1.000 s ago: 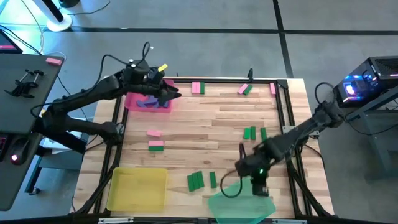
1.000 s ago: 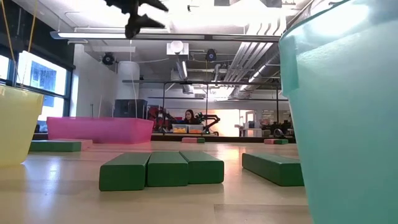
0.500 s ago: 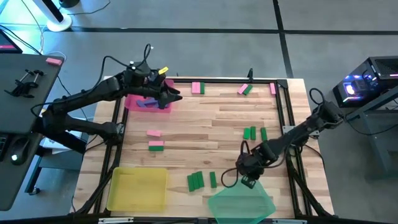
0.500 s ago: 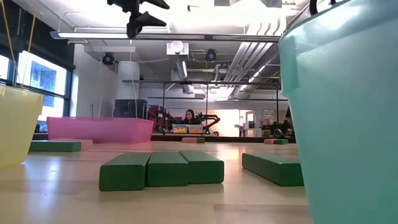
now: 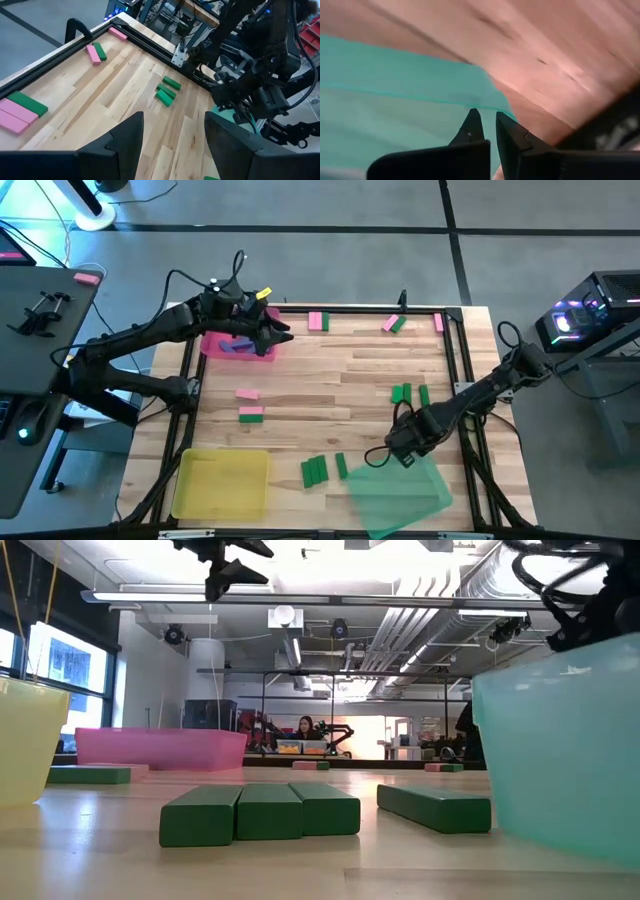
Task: Sort blocks
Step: Adjust the light green bin, then put the green block into the light green bin
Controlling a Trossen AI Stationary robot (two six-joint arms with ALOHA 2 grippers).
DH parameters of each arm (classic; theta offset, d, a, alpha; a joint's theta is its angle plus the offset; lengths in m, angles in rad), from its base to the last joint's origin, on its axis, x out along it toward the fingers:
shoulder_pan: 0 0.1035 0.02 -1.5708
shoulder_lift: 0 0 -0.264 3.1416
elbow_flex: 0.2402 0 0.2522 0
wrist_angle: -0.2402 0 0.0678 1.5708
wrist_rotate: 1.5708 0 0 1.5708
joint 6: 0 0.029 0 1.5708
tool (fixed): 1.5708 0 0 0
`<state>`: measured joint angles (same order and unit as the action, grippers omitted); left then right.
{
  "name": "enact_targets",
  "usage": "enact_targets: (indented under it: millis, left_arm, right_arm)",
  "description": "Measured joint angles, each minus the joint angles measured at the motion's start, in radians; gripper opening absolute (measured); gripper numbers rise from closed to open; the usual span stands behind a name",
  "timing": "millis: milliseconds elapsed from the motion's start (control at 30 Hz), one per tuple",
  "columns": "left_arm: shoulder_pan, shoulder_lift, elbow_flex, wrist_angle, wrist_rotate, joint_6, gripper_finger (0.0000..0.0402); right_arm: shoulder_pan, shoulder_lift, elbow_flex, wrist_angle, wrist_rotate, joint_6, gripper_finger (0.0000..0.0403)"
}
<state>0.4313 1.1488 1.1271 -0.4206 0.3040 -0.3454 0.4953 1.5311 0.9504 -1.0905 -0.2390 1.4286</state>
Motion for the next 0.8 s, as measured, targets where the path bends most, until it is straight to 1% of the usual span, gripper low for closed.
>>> enact_targets:
  millis: [200, 333, 633, 800]
  left_arm:
    - [0.0, 0.0, 0.0, 0.0, 0.0, 0.0, 0.0194]
    - [0.0, 0.0, 0.0, -0.003, 0.0, 0.0, 0.0194]
    - [0.0, 0.0, 0.0, -0.01, 0.0, 0.014, 0.0194]
    - [0.0, 0.0, 0.0, -0.009, -0.001, 0.016, 0.0194]
  right_arm:
    - [0.007, -0.001, 0.0, -0.034, -0.004, 0.147, 0.0]
    - [0.038, -0.001, 0.0, -0.043, -0.008, 0.247, 0.0]
    - [0.167, -0.001, 0.0, -0.033, -0.008, 0.569, 0.0]
    - [0.242, -0.001, 0.0, 0.004, -0.007, 0.76, 0.0]
